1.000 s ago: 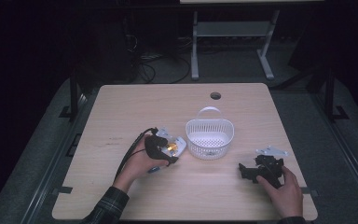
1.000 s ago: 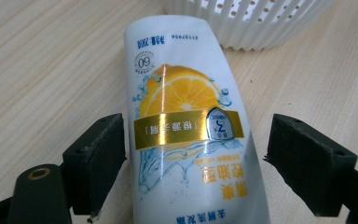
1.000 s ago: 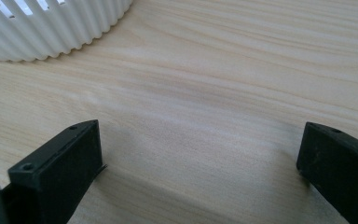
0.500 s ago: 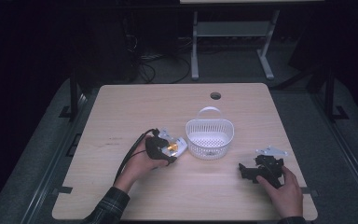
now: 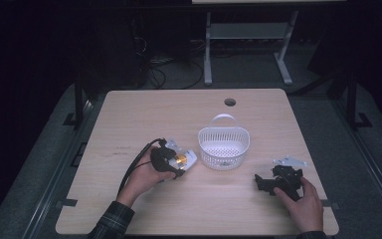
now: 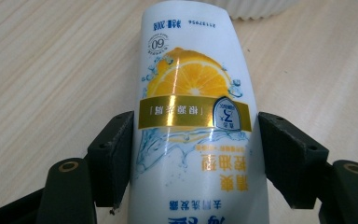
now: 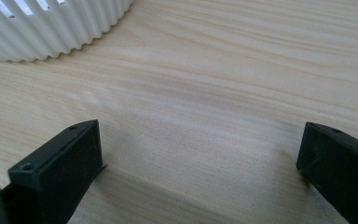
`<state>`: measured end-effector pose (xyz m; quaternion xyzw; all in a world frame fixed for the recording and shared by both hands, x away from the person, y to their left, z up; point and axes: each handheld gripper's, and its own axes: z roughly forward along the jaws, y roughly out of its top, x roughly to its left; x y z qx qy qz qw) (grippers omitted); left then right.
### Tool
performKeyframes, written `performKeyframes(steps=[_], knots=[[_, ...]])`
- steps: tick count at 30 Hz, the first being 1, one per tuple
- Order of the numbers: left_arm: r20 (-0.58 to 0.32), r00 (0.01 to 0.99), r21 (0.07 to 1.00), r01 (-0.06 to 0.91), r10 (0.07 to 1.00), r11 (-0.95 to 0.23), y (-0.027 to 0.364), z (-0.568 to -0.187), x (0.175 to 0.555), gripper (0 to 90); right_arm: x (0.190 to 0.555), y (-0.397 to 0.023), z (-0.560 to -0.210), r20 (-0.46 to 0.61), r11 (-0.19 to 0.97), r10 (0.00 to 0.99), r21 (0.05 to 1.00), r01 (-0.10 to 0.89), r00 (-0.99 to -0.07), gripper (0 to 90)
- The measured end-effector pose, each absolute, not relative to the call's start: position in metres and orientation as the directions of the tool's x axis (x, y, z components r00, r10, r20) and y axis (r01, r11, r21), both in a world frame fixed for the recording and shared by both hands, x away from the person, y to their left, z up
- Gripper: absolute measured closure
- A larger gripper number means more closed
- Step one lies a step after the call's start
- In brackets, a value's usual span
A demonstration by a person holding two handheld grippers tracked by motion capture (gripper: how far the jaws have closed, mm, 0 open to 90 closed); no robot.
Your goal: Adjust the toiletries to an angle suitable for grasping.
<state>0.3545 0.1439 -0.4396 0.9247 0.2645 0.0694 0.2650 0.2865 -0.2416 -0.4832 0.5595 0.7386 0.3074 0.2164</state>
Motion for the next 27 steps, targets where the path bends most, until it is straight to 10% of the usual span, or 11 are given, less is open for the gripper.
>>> performKeyframes(steps=[27], knots=[[-0.031,0.803,0.553,0.509,0.595,-0.659,0.223,-0.440,0.302,30.3,0.286,-0.242,-0.483,0.024,0.185,0.960,0.696,0.694,-0.280,0.0]])
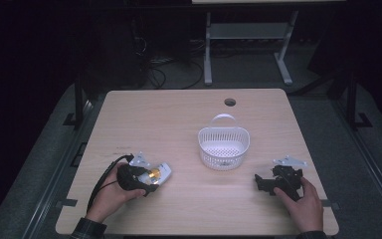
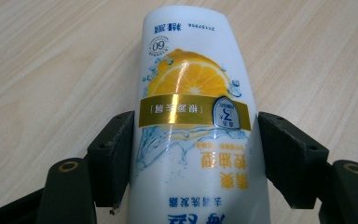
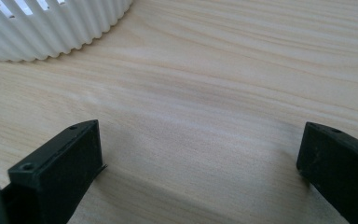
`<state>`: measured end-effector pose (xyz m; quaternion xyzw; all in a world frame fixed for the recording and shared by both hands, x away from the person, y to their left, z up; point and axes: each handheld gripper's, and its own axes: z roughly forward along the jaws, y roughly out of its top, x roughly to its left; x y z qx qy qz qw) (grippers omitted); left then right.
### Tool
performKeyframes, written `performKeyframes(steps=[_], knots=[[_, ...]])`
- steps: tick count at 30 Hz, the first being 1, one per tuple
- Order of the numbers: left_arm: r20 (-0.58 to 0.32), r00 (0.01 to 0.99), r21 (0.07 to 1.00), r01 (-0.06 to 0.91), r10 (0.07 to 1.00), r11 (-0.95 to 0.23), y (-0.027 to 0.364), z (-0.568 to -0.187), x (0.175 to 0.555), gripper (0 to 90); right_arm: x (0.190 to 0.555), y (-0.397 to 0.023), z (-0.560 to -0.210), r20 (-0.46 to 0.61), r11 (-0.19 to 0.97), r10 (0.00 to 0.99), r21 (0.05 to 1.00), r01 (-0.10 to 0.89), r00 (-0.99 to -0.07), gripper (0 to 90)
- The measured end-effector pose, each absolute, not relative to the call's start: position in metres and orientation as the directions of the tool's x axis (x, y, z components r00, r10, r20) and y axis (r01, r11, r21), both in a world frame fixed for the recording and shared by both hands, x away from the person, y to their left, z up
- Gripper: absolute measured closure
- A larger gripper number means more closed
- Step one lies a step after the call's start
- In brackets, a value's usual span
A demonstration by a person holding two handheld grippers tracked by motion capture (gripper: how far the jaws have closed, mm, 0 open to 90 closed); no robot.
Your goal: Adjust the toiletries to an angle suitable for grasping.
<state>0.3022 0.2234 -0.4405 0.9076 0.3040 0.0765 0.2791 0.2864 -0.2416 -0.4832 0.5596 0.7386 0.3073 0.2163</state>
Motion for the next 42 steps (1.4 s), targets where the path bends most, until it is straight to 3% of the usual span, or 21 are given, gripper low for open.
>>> performKeyframes(steps=[12,20,21,22,23,31,34,42], knots=[[-0.046,0.794,0.560,0.523,0.606,-0.642,0.231,-0.446,0.301,29.4,0.286,-0.241,-0.483,0.025,0.184,0.960,0.696,0.694,-0.280,0.0],[-0.044,0.784,0.635,0.501,0.619,-0.588,0.246,-0.425,0.291,30.7,0.286,-0.242,-0.483,0.025,0.184,0.960,0.696,0.694,-0.280,0.0],[-0.044,0.783,0.647,0.495,0.620,-0.580,0.249,-0.422,0.288,32.7,0.286,-0.242,-0.483,0.025,0.185,0.960,0.696,0.694,-0.280,0.0],[-0.042,0.785,0.654,0.490,0.618,-0.577,0.251,-0.420,0.286,40.7,0.286,-0.242,-0.483,0.025,0.184,0.960,0.696,0.694,-0.280,0.0],[-0.039,0.788,0.661,0.482,0.615,-0.575,0.254,-0.417,0.283,40.7,0.286,-0.242,-0.483,0.025,0.184,0.960,0.696,0.694,-0.280,0.0],[-0.053,0.794,0.692,0.466,0.605,-0.551,0.277,-0.409,0.256,84.5,0.286,-0.242,-0.483,0.025,0.184,0.960,0.696,0.694,-0.280,0.0],[-0.071,0.786,0.689,0.484,0.614,-0.539,0.282,-0.414,0.247,89.8,0.286,-0.242,-0.483,0.025,0.184,0.960,0.696,0.694,-0.280,0.0],[-0.101,0.773,0.663,0.522,0.627,-0.537,0.290,-0.427,0.223,90.0,0.286,-0.241,-0.483,0.025,0.184,0.960,0.695,0.695,-0.279,0.0]])
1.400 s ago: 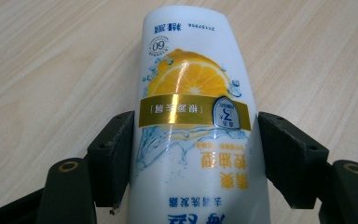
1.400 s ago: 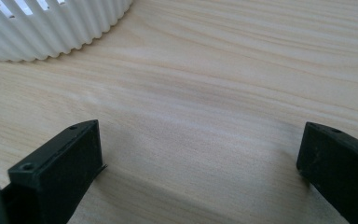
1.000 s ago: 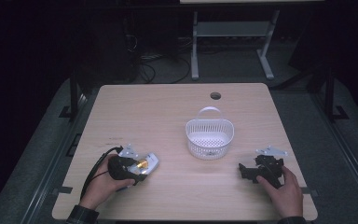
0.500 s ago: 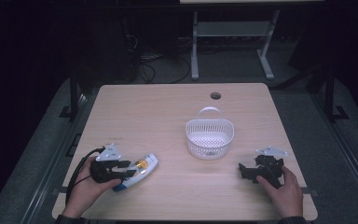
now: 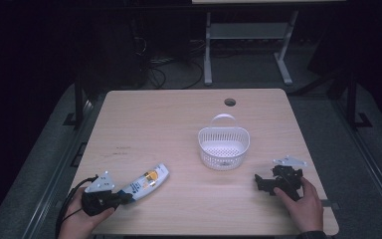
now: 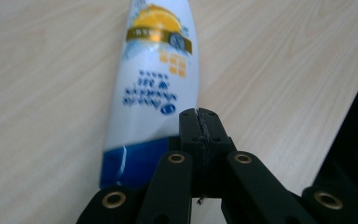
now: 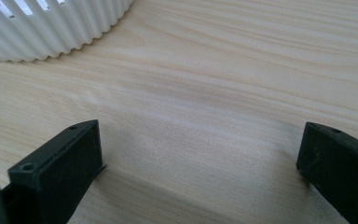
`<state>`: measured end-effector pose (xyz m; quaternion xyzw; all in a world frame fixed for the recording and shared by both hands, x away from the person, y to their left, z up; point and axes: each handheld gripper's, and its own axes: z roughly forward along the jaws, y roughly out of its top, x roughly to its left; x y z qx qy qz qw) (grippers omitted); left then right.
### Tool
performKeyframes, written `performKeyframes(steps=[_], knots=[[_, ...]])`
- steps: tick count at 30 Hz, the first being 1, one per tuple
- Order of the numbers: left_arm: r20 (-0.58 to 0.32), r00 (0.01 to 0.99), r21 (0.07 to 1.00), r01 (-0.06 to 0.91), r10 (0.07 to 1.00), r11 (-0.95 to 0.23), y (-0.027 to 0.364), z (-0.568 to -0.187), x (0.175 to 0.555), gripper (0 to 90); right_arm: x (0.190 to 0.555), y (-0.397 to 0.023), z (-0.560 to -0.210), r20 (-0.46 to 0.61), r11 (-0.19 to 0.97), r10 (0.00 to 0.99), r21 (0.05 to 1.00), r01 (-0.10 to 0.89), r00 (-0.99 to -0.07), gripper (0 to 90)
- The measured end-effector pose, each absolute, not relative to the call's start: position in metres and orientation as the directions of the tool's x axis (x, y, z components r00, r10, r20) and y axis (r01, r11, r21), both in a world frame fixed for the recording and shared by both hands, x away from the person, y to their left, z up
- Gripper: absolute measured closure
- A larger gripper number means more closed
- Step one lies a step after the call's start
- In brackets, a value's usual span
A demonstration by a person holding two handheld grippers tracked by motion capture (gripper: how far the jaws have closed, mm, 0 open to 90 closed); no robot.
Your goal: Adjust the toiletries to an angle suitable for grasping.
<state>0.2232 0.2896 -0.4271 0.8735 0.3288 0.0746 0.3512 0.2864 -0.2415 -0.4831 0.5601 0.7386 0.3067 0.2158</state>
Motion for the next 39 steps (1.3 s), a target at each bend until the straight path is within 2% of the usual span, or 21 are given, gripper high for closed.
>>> performKeyframes(steps=[13,39], knots=[[-0.082,0.757,0.613,0.551,0.648,-0.566,0.293,-0.440,0.224,90.0,0.286,-0.242,-0.483,0.025,0.185,0.960,0.695,0.695,-0.280,0.0],[-0.054,0.652,0.617,0.617,0.756,-0.488,0.314,-0.437,0.263,90.0,0.287,-0.241,-0.483,0.025,0.184,0.960,0.696,0.694,-0.280,0.0]])
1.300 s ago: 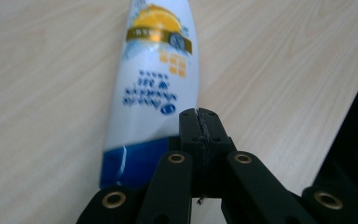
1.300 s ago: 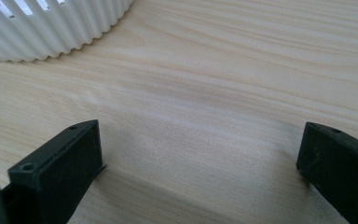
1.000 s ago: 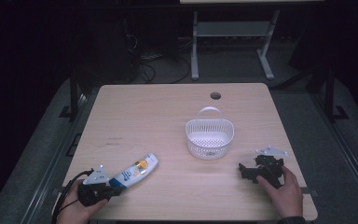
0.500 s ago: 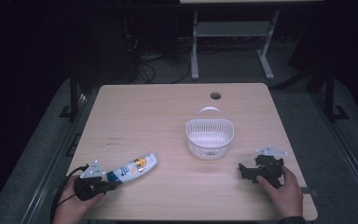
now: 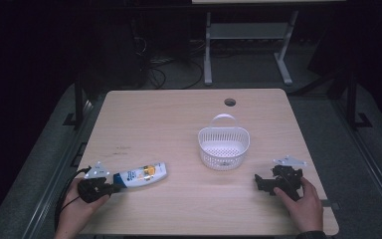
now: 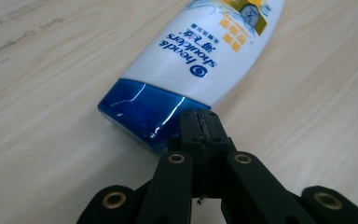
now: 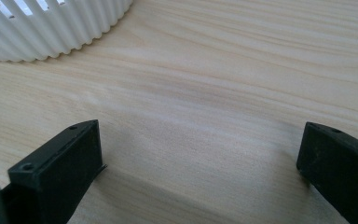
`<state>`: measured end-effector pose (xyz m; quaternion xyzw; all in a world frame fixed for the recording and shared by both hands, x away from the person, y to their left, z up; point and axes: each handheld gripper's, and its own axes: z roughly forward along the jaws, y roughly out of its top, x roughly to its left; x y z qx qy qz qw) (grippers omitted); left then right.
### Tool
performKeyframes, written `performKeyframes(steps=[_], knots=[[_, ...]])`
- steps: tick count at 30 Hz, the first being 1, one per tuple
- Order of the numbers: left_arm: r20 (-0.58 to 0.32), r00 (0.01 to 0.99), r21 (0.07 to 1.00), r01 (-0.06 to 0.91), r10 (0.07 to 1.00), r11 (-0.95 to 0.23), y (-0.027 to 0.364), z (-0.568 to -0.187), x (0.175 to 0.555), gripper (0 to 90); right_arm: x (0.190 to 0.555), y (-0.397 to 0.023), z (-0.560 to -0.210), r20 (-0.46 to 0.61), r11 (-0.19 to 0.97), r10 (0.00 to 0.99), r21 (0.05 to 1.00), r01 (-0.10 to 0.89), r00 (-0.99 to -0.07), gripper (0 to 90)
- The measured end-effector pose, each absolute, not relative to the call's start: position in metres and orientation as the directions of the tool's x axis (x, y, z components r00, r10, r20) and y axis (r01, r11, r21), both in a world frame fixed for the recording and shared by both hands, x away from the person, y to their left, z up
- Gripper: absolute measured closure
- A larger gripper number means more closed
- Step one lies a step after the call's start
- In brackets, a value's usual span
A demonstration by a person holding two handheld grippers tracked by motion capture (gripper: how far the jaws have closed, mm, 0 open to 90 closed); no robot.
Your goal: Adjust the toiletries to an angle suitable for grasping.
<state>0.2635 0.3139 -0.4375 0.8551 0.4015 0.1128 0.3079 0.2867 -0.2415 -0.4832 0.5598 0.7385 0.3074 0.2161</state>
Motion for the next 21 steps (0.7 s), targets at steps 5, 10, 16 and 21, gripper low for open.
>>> performKeyframes(steps=[5,10,16,21], knots=[[-0.055,0.632,0.624,0.626,0.773,-0.468,0.317,-0.438,0.278,90.0,0.287,-0.241,-0.483,0.025,0.185,0.960,0.696,0.694,-0.280,0.0],[-0.055,0.617,0.632,0.630,0.785,-0.451,0.320,-0.438,0.291,90.0,0.287,-0.241,-0.483,0.025,0.184,0.960,0.696,0.694,-0.280,0.0],[-0.051,0.607,0.638,0.631,0.793,-0.442,0.322,-0.438,0.307,90.0,0.287,-0.241,-0.483,0.025,0.184,0.960,0.696,0.694,-0.280,0.0],[-0.051,0.598,0.645,0.631,0.800,-0.431,0.321,-0.438,0.321,90.0,0.287,-0.241,-0.483,0.026,0.184,0.960,0.696,0.694,-0.280,0.0]])
